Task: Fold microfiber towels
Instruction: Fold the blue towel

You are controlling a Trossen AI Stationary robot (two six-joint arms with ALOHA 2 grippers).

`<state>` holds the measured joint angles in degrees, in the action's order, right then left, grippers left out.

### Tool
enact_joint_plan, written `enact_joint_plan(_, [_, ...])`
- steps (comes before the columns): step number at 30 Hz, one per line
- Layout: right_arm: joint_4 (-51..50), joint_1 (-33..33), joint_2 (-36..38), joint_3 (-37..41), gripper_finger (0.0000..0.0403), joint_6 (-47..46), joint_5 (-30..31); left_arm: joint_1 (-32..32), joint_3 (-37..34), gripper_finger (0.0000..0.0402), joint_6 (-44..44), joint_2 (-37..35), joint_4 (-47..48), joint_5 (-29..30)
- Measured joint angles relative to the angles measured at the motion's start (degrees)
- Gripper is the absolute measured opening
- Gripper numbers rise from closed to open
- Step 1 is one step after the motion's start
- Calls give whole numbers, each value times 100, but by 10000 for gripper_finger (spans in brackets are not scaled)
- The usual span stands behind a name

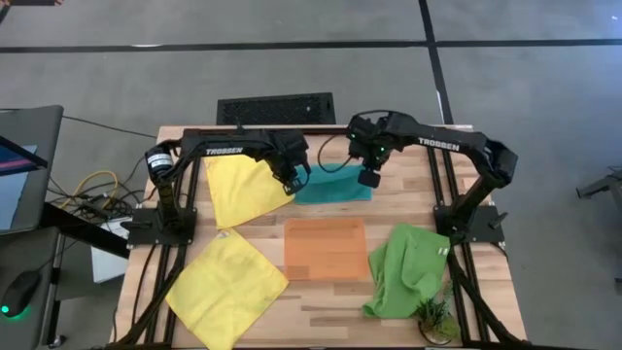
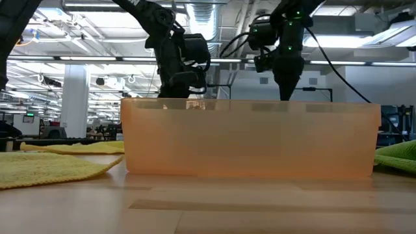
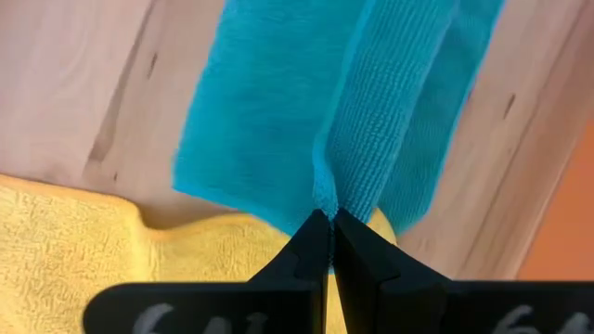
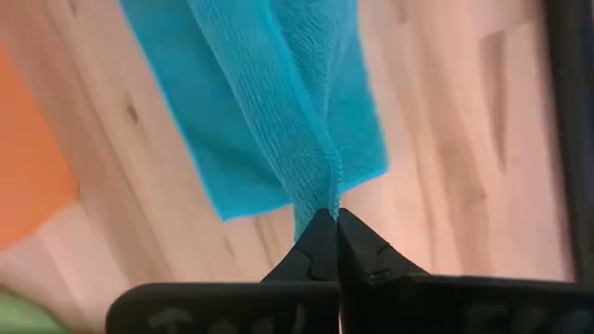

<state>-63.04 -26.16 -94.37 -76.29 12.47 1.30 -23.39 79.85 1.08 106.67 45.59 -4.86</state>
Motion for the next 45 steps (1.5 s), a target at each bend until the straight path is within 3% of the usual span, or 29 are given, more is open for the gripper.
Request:
enact_joint_plan(11, [92,337,0,371,4,-44,-11,162,-86,0,95,31,11,-189])
enact_joint_plan(21, [117,365,-55,371,57,-44,-2,192,-133,25,297,33,43,-275])
enact_joint_plan(29, [132,403,-55,371,84,-44,0,277,-133,78,306,33,42,-216])
enact_joint_plan(37, [231,387,-55,371,139,-175,5,286,-133,153,266,33,46,-212])
enact_joint_plan(45, [445,-24,-55,371,157,-439,-12,123,158,167,394,33,207,-804])
